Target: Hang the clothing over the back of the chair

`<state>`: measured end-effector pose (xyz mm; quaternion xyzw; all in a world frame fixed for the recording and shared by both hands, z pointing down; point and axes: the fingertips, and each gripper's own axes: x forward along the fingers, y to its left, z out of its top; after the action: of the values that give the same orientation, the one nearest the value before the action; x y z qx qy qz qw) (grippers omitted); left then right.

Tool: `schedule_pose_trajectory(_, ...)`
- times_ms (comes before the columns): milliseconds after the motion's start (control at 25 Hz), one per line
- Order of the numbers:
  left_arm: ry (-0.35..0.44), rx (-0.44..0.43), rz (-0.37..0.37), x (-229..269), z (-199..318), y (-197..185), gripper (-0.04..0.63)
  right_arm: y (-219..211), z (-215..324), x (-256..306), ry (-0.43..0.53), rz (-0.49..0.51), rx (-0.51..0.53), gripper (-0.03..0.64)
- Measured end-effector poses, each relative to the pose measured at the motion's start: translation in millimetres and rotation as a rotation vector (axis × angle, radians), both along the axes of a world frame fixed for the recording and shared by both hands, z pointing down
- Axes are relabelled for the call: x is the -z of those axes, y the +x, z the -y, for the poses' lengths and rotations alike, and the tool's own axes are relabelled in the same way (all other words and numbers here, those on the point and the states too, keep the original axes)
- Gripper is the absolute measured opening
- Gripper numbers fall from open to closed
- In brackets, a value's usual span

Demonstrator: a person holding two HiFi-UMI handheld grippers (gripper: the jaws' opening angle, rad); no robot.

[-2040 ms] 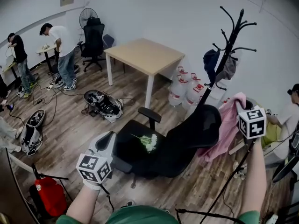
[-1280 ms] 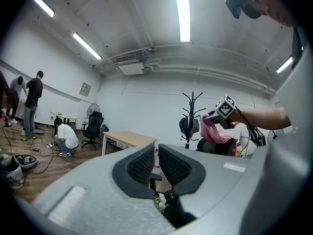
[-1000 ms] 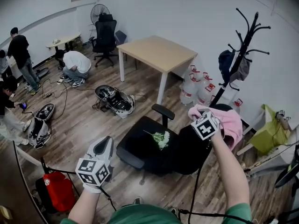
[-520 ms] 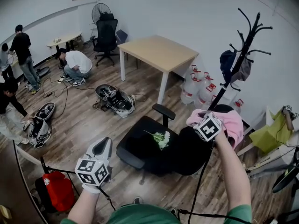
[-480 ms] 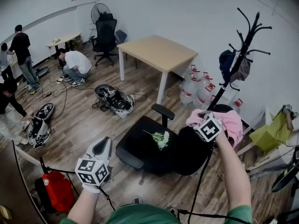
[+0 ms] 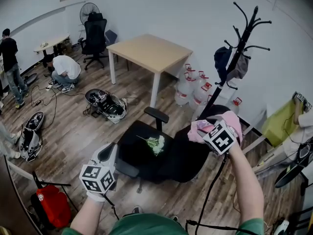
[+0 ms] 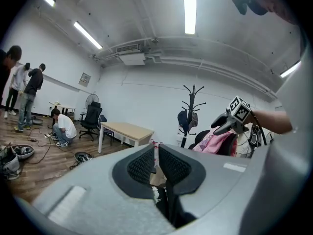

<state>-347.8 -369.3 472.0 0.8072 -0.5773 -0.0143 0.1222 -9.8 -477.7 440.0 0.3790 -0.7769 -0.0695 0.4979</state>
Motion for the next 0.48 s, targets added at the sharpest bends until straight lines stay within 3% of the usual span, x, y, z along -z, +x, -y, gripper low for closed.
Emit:
schedule_pose_trajectory(280, 0.011, -0.036, -0.004, 9, 13, 39, 0.037, 39, -13, 51, 0.186, 0.208, -0.078, 0.155)
schedule_pose_trajectory(480, 0.035, -0.074, -0.004, 22, 17, 77, 0.037, 77, -38, 80, 0.266, 0.401, -0.154, 0.1)
